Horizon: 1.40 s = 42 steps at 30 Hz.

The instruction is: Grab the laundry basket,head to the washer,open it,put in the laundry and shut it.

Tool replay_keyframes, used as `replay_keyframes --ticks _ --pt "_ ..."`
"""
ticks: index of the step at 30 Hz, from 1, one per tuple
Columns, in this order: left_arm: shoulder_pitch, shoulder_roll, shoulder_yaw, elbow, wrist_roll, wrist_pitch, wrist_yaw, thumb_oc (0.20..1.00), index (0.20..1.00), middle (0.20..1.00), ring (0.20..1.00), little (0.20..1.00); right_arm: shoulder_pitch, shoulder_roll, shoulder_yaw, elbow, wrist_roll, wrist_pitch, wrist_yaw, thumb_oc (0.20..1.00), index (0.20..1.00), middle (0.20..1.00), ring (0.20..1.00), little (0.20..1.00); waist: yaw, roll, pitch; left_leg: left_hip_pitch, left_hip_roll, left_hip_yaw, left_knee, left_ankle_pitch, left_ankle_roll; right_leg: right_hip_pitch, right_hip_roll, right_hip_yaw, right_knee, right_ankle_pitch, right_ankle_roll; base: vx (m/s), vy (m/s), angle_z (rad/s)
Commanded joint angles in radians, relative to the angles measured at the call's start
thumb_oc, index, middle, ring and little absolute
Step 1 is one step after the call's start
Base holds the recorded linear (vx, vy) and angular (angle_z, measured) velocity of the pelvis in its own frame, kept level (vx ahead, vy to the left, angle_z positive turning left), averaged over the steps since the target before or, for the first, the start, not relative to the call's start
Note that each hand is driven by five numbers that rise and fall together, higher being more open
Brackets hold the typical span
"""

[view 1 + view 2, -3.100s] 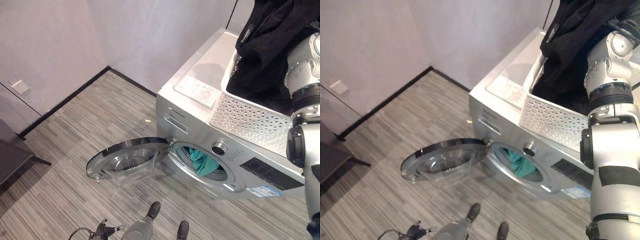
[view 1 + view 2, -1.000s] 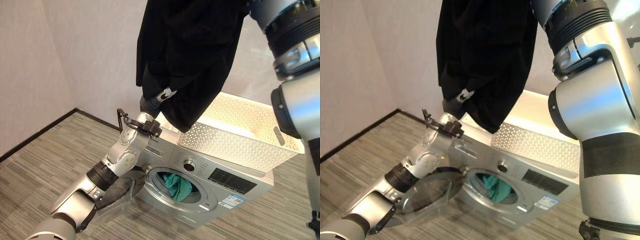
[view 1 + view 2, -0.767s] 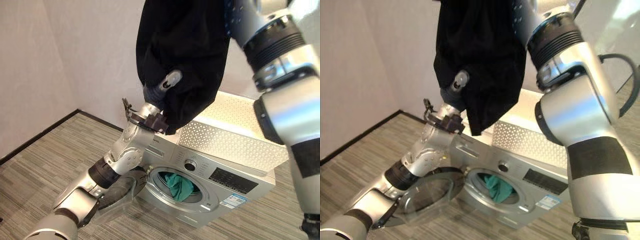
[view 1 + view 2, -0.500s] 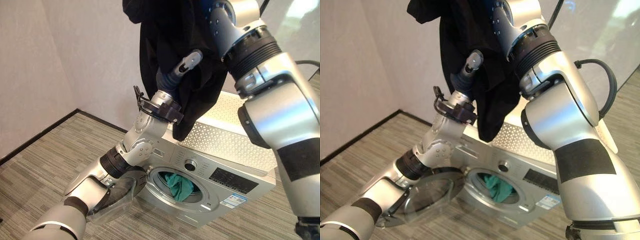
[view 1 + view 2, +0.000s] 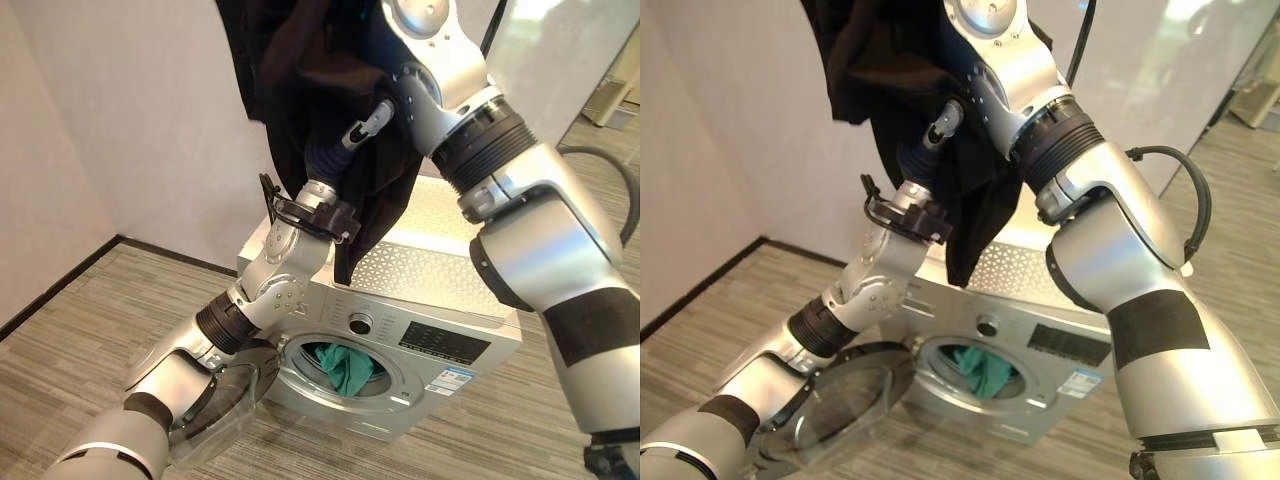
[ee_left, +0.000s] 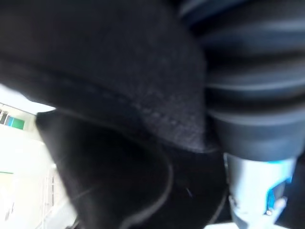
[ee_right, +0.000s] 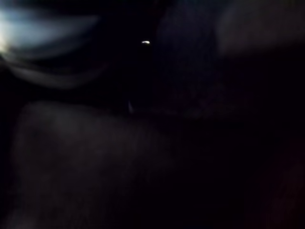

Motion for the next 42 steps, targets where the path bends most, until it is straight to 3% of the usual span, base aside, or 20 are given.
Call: replay_keyframes --ticks 1,4,5,18,19,20,24,26,27,28,29,30,32,35,37,42 --pt "-0.114 -0.037 0.139 -0.009 0.024 -0.09 -0.015 1.0 1.0 1.0 1.0 1.0 -0.013 -0.108 0.054 0.037 -0.039 -0.002 0.051 0.2 0.2 0.2 0.2 0.2 0.007 0.002 -0.081 0.04 0.096 0.005 0.0 -0.088 -0.052 -0.002 -0.042 0.026 -0.001 0.055 0.024 0.02 -0.003 -0.16" --pt "-0.11 -0.043 0.145 -0.007 0.016 -0.094 -0.015 1.0 1.0 1.0 1.0 1.0 0.005 -0.133 0.059 0.013 -0.022 -0.004 0.069 0.2 0.2 0.2 0.2 0.2 -0.003 0.008 -0.08 0.048 0.098 0.014 0.0 -0.093 -0.052 -0.001 -0.039 0.035 -0.001 0.054 0.024 0.0 -0.004 -0.2" --pt "-0.113 -0.046 0.136 0.002 0.01 -0.089 -0.022 0.2 0.2 0.2 0.2 0.2 0.019 -0.148 0.066 -0.002 -0.001 -0.007 0.088 0.2 0.2 0.2 0.2 0.2 -0.014 0.014 -0.079 0.054 0.101 0.025 0.0 -0.095 -0.052 -0.001 -0.037 0.042 -0.001 0.052 0.024 -0.01 0.002 -0.1" --pt "-0.134 -0.076 0.118 0.028 0.056 -0.067 -0.008 0.2 0.2 0.2 0.2 0.2 0.077 -0.162 0.067 -0.118 0.115 -0.022 0.149 0.2 0.2 0.2 0.2 0.2 -0.044 0.031 -0.075 0.06 0.109 0.059 0.0 -0.094 -0.054 -0.014 -0.031 0.074 -0.001 0.054 0.023 -0.02 0.0 -0.08" --pt "-0.134 -0.076 0.12 0.028 0.056 -0.067 -0.007 0.2 0.2 0.2 0.2 0.2 0.077 -0.167 0.069 -0.125 0.113 -0.02 0.153 0.504 0.504 0.504 0.504 0.504 -0.045 0.031 -0.074 0.059 0.108 0.06 0.0 -0.094 -0.054 -0.016 -0.031 0.076 -0.001 0.055 0.023 -0.03 0.002 -0.11" --pt "-0.134 -0.076 0.12 0.028 0.056 -0.067 -0.007 0.2 0.2 0.2 0.2 0.2 0.078 -0.167 0.069 -0.125 0.113 -0.02 0.153 1.0 1.0 1.0 1.0 1.0 -0.044 0.031 -0.075 0.059 0.108 0.06 0.0 -0.094 -0.054 -0.016 -0.031 0.076 -0.001 0.055 0.023 -0.01 0.0 -0.12" --pt "-0.12 -0.071 0.127 0.014 0.057 -0.065 -0.01 0.2 0.2 0.2 0.2 0.2 0.085 -0.193 0.059 -0.149 0.07 -0.025 0.133 1.0 1.0 1.0 1.0 1.0 -0.049 0.033 -0.072 0.061 0.108 0.068 0.0 -0.096 -0.052 -0.018 -0.031 0.084 -0.001 0.059 0.023 -0.02 -0.001 -0.08" --pt "-0.112 -0.058 0.136 0.009 0.069 -0.066 -0.012 0.2 0.2 0.2 0.2 0.2 0.045 -0.251 0.079 -0.154 -0.095 -0.007 0.096 1.0 1.0 1.0 1.0 1.0 -0.053 0.035 -0.073 0.061 0.107 0.069 0.0 -0.096 -0.051 -0.018 -0.03 0.087 -0.001 0.06 0.024 0.0 0.0 0.0" --pt "-0.113 -0.058 0.137 0.009 0.069 -0.066 -0.012 0.2 0.2 0.2 0.2 0.2 0.045 -0.251 0.079 -0.155 -0.097 -0.007 0.094 1.0 1.0 1.0 1.0 1.0 -0.053 0.035 -0.072 0.062 0.108 0.069 0.0 -0.096 -0.051 -0.018 -0.03 0.087 -0.001 0.06 0.024 0.0 0.0 0.0" --pt "-0.109 -0.051 0.144 0.008 0.081 -0.062 -0.015 0.2 0.2 0.2 0.2 0.2 0.02 -0.299 0.095 -0.176 -0.219 0.003 0.065 1.0 1.0 1.0 1.0 1.0 -0.055 0.037 -0.072 0.062 0.108 0.069 0.0 -0.097 -0.051 -0.017 -0.031 0.087 -0.001 0.06 0.024 0.0 0.0 0.0" --pt "-0.104 -0.035 0.16 0.014 0.099 -0.053 -0.034 0.2 0.2 0.2 0.2 0.2 -0.026 -0.412 0.147 -0.193 -0.42 0.013 0.051 1.0 1.0 1.0 1.0 1.0 -0.054 0.039 -0.073 0.064 0.106 0.069 0.0 -0.098 -0.051 -0.015 -0.031 0.085 -0.001 0.058 0.028 0.0 0.001 0.04" --pt "-0.104 -0.03 0.155 0.03 0.098 -0.052 -0.048 0.2 0.2 0.2 0.2 0.2 -0.057 -0.474 0.201 -0.175 -0.478 0.014 0.058 1.0 1.0 1.0 1.0 1.0 -0.052 0.038 -0.078 0.065 0.106 0.069 0.0 -0.098 -0.052 -0.015 -0.032 0.082 -0.001 0.056 0.03 0.01 -0.009 0.08" --pt "-0.117 -0.039 0.141 0.066 0.099 -0.067 -0.055 0.2 0.2 0.2 0.2 0.2 -0.079 -0.517 0.236 -0.126 -0.464 -0.003 0.052 1.0 1.0 1.0 1.0 1.0 -0.047 0.039 -0.08 0.067 0.106 0.066 0.0 -0.098 -0.052 -0.009 -0.033 0.076 -0.001 0.054 0.031 0.01 -0.006 0.03" --pt "-0.1 0.007 0.163 0.035 0.159 -0.072 -0.051 0.2 0.2 0.2 0.2 0.2 -0.018 -0.67 0.177 -0.185 -0.501 -0.017 0.026 1.0 1.0 1.0 1.0 1.0 -0.05 0.052 -0.08 0.076 0.107 0.064 0.0 -0.101 -0.051 -0.005 -0.031 0.075 0.002 0.051 0.032 0.0 -0.005 -0.02" --pt "-0.097 0.009 0.167 0.026 0.167 -0.077 -0.052 0.2 0.2 0.2 0.2 0.2 -0.002 -0.709 0.168 -0.177 -0.519 -0.024 0.012 1.0 1.0 1.0 1.0 1.0 -0.051 0.054 -0.082 0.079 0.108 0.066 0.0 -0.103 -0.052 0.0 -0.031 0.075 0.001 0.049 0.033 0.0 -0.001 -0.02" --pt "-0.097 0.043 0.182 -0.008 0.216 -0.084 -0.042 0.2 0.2 0.2 0.2 0.2 0.009 -0.86 0.176 -0.175 -0.659 -0.012 -0.063 1.0 1.0 1.0 1.0 1.0 -0.054 0.063 -0.087 0.077 0.111 0.064 0.0 -0.103 -0.054 -0.003 -0.029 0.073 0.0 0.046 0.035 0.0 -0.002 -0.02"
